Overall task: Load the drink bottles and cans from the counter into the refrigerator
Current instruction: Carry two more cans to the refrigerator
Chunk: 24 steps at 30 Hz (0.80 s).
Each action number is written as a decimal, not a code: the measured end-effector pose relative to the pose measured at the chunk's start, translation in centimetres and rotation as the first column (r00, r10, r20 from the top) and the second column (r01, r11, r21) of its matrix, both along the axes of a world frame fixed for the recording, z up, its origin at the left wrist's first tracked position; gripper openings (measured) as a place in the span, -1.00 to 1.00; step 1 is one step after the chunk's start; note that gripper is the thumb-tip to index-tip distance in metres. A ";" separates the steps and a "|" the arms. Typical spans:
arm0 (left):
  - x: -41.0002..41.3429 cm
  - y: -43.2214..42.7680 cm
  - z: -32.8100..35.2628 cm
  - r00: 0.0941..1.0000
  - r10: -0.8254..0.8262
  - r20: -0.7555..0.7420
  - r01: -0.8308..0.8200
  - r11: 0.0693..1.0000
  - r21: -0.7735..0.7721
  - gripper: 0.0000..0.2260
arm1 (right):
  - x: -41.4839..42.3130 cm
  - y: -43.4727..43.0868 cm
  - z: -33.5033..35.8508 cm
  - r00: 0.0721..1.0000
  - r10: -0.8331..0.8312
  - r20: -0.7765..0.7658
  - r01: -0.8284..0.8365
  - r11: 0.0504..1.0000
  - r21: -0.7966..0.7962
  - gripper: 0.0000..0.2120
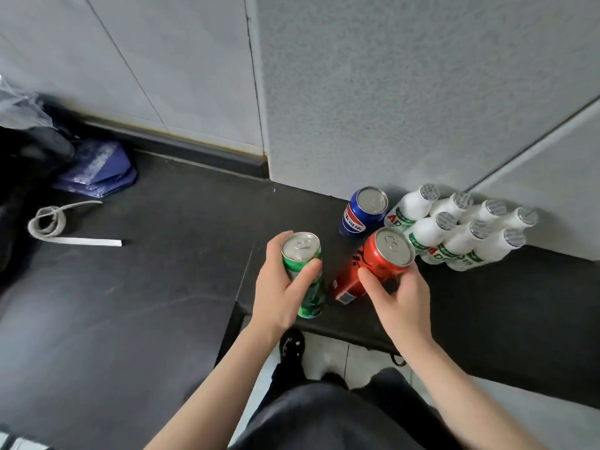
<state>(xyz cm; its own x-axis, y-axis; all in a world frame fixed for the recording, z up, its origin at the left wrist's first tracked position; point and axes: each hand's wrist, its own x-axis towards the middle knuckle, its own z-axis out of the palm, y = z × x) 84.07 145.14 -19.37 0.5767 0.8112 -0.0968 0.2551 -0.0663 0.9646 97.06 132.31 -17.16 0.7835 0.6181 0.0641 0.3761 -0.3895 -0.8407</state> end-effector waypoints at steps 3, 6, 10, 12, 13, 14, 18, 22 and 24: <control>-2.4 -2.7 0.6 0.997 0.071 -0.006 -0.071 0.997 -0.027 -0.62 | -0.6 -1.2 0.4 0.993 0.117 0.003 -0.117 0.993 -0.018 -0.57; -4.5 -6.0 1.1 0.978 0.211 -0.001 -0.210 0.975 -0.066 -0.61 | -1.1 -2.5 0.4 0.974 0.226 -0.008 -0.226 0.974 -0.007 -0.63; -7.6 -10.7 1.3 0.932 0.363 -0.009 -0.361 0.924 -0.128 -0.59 | -2.3 -4.6 0.1 0.933 0.352 -0.073 -0.351 0.936 0.025 -0.65; -9.1 -13.4 1.4 0.905 0.425 -0.034 -0.425 0.895 -0.138 -0.60 | -3.3 -5.7 -0.4 0.904 0.415 -0.106 -0.415 0.910 0.028 -0.60; -9.9 -14.8 1.4 0.887 0.458 -0.051 -0.461 0.877 -0.133 -0.62 | -3.9 -6.2 -0.8 0.886 0.448 -0.120 -0.448 0.894 0.029 -0.56; -10.8 -16.3 1.4 0.866 0.496 -0.062 -0.499 0.857 -0.126 -0.63 | -4.6 -6.7 -1.1 0.864 0.486 -0.131 -0.487 0.873 0.025 -0.55; -15.0 -23.6 0.4 0.713 0.695 -0.092 -0.700 0.697 -0.155 -0.61 | -8.8 -9.0 -3.0 0.733 0.646 -0.214 -0.662 0.750 -0.005 -0.52; -19.5 -30.7 0.1 0.489 0.864 -0.121 -0.868 0.469 -0.162 -0.51 | -13.9 -10.9 -3.8 0.568 0.776 -0.275 -0.817 0.572 -0.073 -0.48; -22.1 -34.2 0.0 0.365 0.923 -0.121 -0.923 0.342 -0.174 -0.47 | -17.0 -11.8 -3.7 0.461 0.827 -0.323 -0.883 0.464 -0.071 -0.54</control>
